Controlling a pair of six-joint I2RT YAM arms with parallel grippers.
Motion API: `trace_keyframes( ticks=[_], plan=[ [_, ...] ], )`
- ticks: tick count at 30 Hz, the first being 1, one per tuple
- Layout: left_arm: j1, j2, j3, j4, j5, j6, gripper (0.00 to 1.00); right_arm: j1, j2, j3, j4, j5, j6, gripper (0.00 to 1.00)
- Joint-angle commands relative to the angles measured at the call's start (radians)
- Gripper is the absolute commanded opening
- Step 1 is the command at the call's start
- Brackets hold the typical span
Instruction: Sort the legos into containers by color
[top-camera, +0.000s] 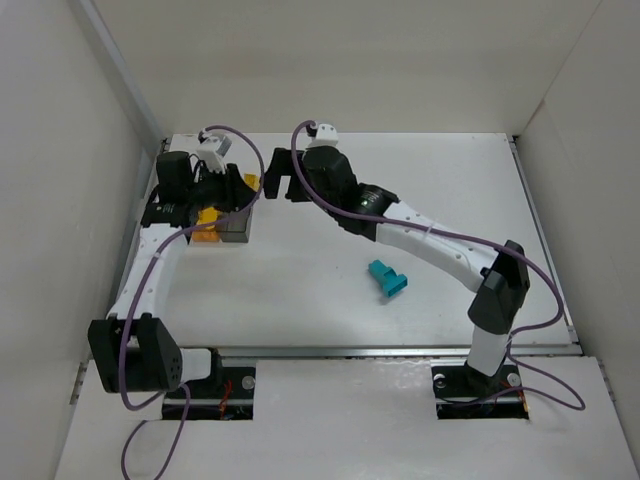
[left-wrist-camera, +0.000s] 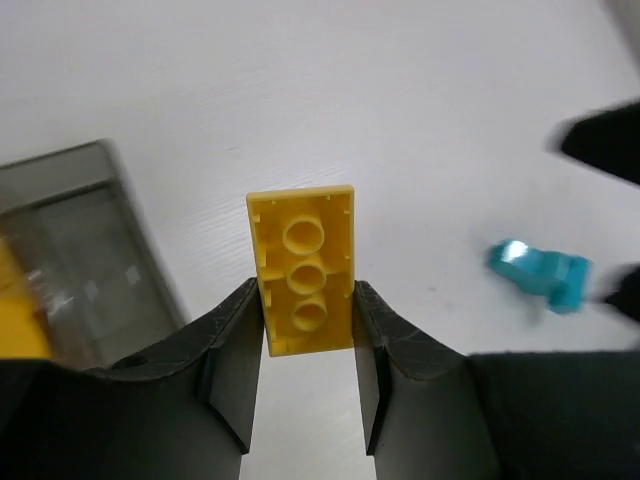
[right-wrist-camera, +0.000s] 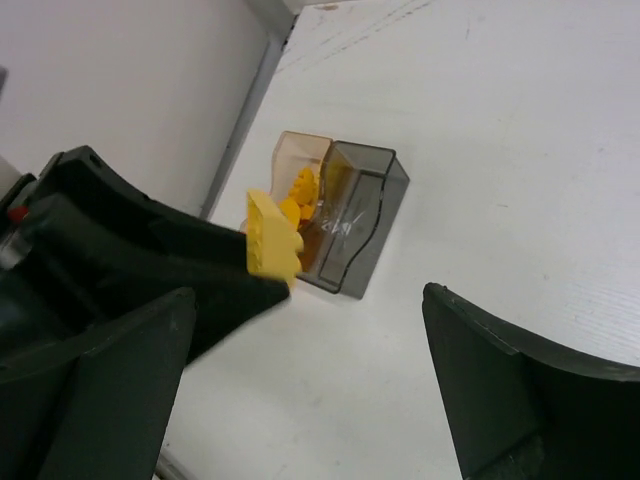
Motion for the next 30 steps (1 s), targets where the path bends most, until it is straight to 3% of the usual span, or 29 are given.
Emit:
trace_keyframes(
  ticks=[1, 7, 12, 16, 17, 21, 25, 30],
  plan=[
    [0.078, 0.083, 0.038, -0.053, -0.286, 0.087, 0.0, -0.055, -0.075, -0.037, -0.005, 0.046, -0.01, 1.0],
    [0.14, 0.281, 0.137, -0.012, -0.526, 0.252, 0.0, -0.12, -0.134, -0.161, -0.017, 0.003, -0.022, 1.0],
    [0.149, 0.401, 0.164, 0.051, -0.57, 0.299, 0.0, -0.14, -0.143, -0.212, -0.077, 0.012, -0.054, 1.0],
    [0.149, 0.462, 0.186, 0.022, -0.59, 0.299, 0.24, -0.151, -0.175, -0.255, -0.097, 0.012, -0.077, 1.0],
    [0.149, 0.463, 0.186, 0.022, -0.59, 0.299, 0.41, -0.163, -0.175, -0.255, -0.097, -0.001, -0.077, 1.0],
    [0.149, 0.466, 0.175, 0.021, -0.59, 0.29, 0.73, -0.226, -0.207, -0.299, -0.158, -0.069, -0.111, 1.0],
    [0.149, 0.372, 0.135, 0.056, -0.567, 0.302, 0.83, -0.299, -0.232, -0.349, -0.286, -0.132, -0.175, 1.0],
    [0.131, 0.259, 0.115, 0.056, -0.502, 0.365, 0.83, -0.321, -0.23, -0.373, -0.512, -0.232, -0.293, 1.0]
  ],
)
